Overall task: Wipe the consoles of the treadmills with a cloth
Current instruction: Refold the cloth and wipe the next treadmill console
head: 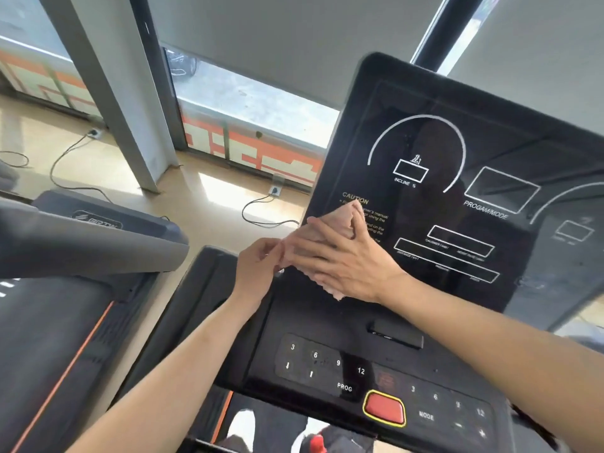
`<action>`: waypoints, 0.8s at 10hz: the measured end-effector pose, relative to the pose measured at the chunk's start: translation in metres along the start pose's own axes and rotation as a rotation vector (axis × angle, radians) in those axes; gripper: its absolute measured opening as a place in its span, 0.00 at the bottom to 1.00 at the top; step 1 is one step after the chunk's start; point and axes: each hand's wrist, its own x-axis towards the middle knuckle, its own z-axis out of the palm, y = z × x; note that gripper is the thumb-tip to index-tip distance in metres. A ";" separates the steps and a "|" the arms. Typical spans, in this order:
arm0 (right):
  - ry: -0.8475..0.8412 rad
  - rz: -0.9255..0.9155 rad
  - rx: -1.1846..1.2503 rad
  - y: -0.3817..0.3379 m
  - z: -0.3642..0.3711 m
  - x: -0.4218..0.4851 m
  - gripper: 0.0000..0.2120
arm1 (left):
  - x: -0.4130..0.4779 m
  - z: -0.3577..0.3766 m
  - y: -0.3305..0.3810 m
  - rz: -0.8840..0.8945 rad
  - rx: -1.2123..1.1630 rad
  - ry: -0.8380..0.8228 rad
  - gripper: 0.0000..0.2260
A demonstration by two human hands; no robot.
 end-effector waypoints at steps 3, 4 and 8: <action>0.026 -1.946 -0.643 0.073 -0.054 0.087 0.30 | -0.033 0.007 -0.005 0.070 -0.108 0.005 0.09; 0.006 -1.811 -0.542 0.043 -0.071 0.099 0.31 | -0.040 0.009 -0.014 0.079 -0.061 -0.006 0.11; 0.198 -1.392 -0.375 -0.027 -0.117 0.153 0.35 | -0.050 0.013 -0.013 0.136 0.078 -0.032 0.16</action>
